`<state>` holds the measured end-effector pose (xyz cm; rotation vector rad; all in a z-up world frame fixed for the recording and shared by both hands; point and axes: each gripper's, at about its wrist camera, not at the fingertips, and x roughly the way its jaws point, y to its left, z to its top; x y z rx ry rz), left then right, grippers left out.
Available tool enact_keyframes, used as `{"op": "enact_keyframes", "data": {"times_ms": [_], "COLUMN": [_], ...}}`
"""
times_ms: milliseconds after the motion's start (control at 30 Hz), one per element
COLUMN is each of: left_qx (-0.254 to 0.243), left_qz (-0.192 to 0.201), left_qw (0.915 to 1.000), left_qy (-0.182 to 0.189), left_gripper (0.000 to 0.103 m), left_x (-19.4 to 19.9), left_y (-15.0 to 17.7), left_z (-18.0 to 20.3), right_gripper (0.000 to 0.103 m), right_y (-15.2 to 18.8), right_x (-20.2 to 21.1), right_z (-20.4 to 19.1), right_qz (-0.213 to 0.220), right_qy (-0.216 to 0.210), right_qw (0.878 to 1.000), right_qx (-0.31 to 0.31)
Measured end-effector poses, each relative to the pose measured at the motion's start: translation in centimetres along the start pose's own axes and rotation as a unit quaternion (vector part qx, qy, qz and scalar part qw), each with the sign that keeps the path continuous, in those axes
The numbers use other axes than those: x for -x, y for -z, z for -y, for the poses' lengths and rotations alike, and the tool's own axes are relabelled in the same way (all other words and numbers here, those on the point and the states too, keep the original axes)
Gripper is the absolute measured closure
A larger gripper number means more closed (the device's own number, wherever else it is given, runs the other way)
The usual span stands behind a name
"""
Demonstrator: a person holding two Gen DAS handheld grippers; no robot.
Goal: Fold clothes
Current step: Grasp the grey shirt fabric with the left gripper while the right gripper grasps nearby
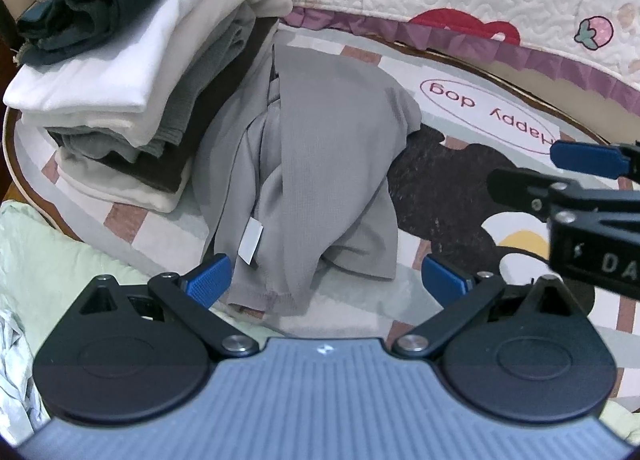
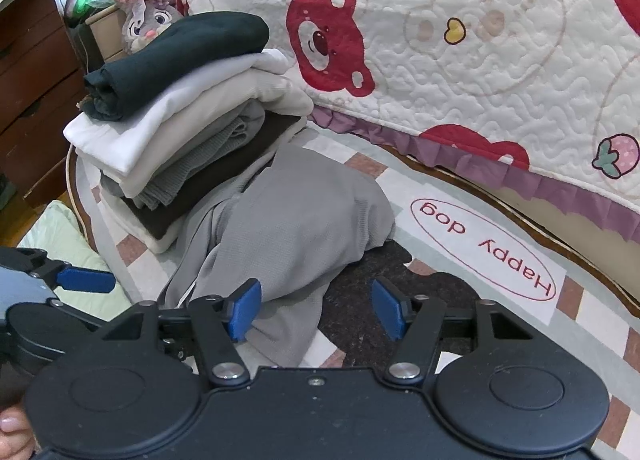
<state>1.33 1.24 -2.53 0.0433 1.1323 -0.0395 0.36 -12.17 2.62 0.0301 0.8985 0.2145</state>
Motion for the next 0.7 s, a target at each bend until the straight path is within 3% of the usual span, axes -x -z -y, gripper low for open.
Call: {"op": "enact_keyframes", "data": {"times_ms": [100,333,467,567,600,633,667,700], "left_qx": [-0.014,-0.039,-0.008,-0.02,-0.028,-0.036,-0.033,-0.027], "left_qz": [0.001,0.007,0.015,0.027,0.028,0.026,0.031,0.04], "left_qw": [0.9999,0.9991,0.9997,0.9991,0.9988,0.9985,0.9984,0.9982], "left_qy": [-0.005,-0.014,-0.016,-0.026,-0.028,-0.031,-0.033,-0.035], "left_gripper": [0.0,0.002,0.003,0.006,0.009,0.023,0.03,0.03], "left_x": [-1.6,-5.1,-6.8,-9.1,-10.0,-10.7,-11.1,-11.4], "left_y": [-0.8,-3.1,-4.6,-4.2,-3.9,-3.5,-3.0,-2.4], "left_z": [-0.5,-2.1,-3.7,-3.4,-3.2,-3.0,-3.0,-3.2], "right_gripper": [0.027,0.027,0.027,0.027,0.027,0.027,0.027,0.027], "right_y": [0.1,-0.1,-0.1,-0.5,-0.7,-0.9,-1.1,-1.3], "right_x": [-0.2,-0.4,-2.7,-6.1,-7.3,-8.4,-9.4,-10.1], "right_z": [1.0,3.4,4.3,4.6,5.1,5.5,5.8,5.6], "right_qz": [0.014,0.047,0.032,-0.003,-0.012,-0.016,-0.021,-0.024], "right_qy": [-0.02,-0.059,-0.081,-0.096,-0.111,-0.134,-0.164,-0.184], "right_qw": [1.0,0.995,0.992,0.989,0.984,0.974,0.961,0.953], "right_qx": [-0.016,-0.066,-0.088,-0.108,-0.141,-0.183,-0.22,-0.239]}}
